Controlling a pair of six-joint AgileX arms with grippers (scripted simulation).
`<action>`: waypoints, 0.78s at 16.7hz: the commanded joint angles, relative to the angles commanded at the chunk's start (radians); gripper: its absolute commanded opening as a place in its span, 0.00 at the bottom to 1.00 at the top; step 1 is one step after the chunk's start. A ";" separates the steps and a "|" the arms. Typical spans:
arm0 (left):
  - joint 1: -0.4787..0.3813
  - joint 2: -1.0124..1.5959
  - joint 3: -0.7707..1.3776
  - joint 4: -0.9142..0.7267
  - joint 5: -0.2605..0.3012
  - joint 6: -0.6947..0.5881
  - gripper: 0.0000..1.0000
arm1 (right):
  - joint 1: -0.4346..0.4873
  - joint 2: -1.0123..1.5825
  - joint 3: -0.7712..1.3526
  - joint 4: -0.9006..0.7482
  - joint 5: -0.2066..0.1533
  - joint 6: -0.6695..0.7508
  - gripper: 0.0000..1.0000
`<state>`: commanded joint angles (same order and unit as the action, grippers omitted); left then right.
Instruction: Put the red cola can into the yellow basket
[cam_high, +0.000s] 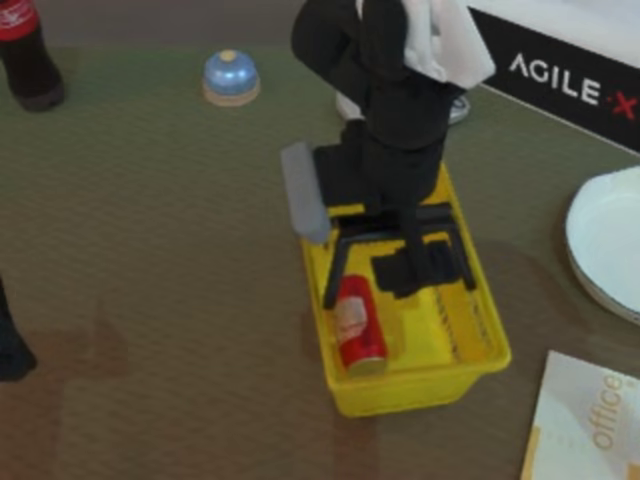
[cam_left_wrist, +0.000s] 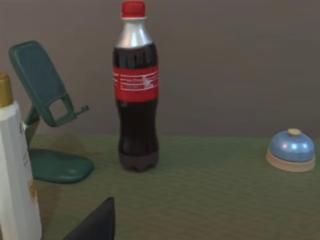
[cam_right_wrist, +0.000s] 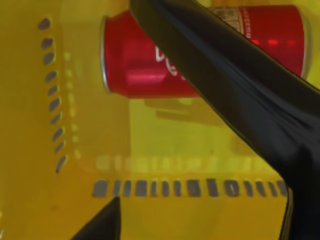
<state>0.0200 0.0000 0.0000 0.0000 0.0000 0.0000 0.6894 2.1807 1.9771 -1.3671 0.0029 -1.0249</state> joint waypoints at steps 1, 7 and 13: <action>0.000 0.000 0.000 0.000 0.000 0.000 1.00 | 0.000 0.000 0.000 0.000 0.000 0.000 0.77; 0.000 0.000 0.000 0.000 0.000 0.000 1.00 | 0.000 0.000 0.000 0.000 0.000 0.000 0.32; 0.000 0.000 0.000 0.000 0.000 0.000 1.00 | 0.000 0.000 0.000 0.000 0.000 0.000 0.00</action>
<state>0.0200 0.0000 0.0000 0.0000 0.0000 0.0000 0.6894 2.1807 1.9771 -1.3671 0.0029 -1.0249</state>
